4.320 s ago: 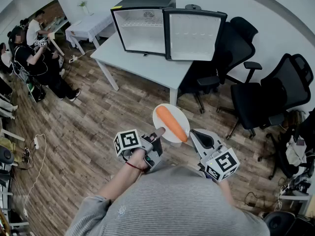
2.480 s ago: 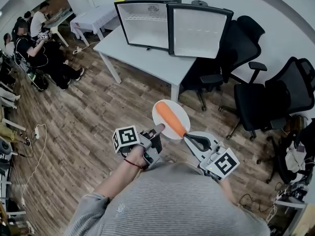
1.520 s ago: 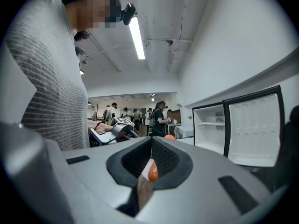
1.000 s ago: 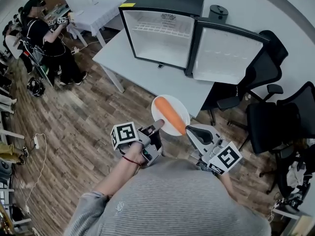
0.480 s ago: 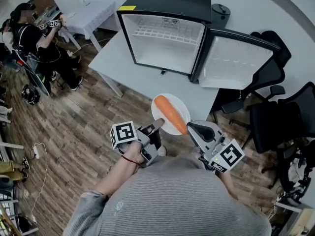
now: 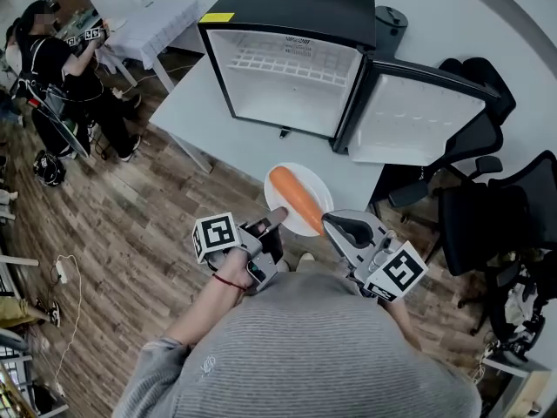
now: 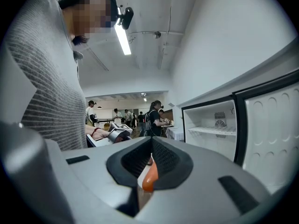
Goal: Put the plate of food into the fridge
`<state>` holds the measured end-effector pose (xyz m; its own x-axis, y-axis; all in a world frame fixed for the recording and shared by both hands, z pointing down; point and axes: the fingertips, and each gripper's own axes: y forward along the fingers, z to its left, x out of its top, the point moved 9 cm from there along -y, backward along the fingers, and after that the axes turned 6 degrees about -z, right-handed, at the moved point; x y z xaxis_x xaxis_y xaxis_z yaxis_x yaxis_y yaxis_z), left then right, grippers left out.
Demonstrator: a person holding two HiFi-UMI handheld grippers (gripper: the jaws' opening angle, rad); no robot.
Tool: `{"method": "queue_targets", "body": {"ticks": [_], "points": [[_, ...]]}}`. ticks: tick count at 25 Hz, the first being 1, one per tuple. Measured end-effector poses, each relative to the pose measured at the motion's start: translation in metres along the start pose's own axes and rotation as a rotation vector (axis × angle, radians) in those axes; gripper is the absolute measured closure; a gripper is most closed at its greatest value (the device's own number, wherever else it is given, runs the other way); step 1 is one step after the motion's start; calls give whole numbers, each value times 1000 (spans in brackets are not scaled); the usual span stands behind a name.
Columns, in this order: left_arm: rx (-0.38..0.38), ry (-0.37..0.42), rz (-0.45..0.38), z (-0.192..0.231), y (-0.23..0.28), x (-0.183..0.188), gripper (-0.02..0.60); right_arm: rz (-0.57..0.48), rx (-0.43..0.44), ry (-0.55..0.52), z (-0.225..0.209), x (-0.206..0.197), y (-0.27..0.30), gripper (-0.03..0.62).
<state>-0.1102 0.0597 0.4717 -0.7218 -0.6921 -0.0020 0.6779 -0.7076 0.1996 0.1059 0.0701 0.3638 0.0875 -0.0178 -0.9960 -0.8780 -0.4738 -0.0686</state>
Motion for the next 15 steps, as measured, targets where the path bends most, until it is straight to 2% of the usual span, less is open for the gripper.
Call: {"method": "queue_targets", "body": {"ticks": [5,15], "points": [[-29,-19,3,-10,18,4,551,-5,-4,-10,-22,9,2,580],[-10,-17,-12,-10,37,17,551,11,8,6,-49,4,7,580]]}}
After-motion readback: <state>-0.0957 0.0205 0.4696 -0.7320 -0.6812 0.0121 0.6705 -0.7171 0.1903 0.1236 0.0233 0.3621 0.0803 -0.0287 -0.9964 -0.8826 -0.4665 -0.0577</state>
